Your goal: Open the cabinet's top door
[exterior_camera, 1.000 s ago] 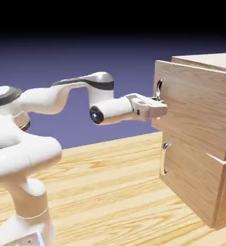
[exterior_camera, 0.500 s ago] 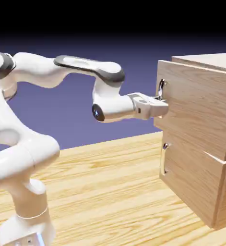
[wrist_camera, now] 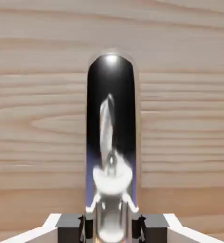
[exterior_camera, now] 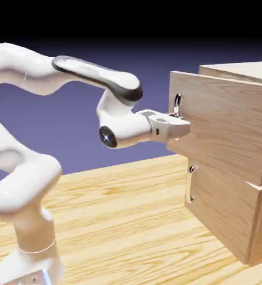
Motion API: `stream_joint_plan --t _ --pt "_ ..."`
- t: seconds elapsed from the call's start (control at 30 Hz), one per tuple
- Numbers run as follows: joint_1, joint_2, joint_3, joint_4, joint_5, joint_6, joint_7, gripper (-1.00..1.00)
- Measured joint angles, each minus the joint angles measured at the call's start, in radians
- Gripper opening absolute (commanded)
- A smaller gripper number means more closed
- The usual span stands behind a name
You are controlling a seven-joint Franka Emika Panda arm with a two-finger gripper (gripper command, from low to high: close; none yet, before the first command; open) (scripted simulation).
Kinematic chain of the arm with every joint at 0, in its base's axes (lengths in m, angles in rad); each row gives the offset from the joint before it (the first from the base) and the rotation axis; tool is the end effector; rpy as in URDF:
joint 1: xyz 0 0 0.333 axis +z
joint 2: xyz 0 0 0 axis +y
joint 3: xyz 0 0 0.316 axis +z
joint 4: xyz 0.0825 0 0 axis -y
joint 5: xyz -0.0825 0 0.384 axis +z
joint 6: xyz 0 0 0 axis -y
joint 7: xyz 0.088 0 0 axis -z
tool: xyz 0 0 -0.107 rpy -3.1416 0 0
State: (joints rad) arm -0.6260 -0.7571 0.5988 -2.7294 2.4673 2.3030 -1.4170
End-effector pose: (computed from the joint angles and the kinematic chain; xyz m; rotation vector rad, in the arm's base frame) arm 0.3815 0.0028 0.4560 -1.7654 0.3775 -1.5152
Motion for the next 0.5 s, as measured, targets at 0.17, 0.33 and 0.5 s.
stream_joint_plan --t 0.17,0.33,0.5 --pt "0.017 -0.053 -0.149 -0.089 -0.214 -0.165 0.074 -1.00" --pt "-0.011 -0.069 -0.294 -0.134 -0.431 -0.341 0.111 -1.00" --pt "-0.064 -0.033 -0.437 -0.133 -0.648 -0.523 0.114 -1.00"
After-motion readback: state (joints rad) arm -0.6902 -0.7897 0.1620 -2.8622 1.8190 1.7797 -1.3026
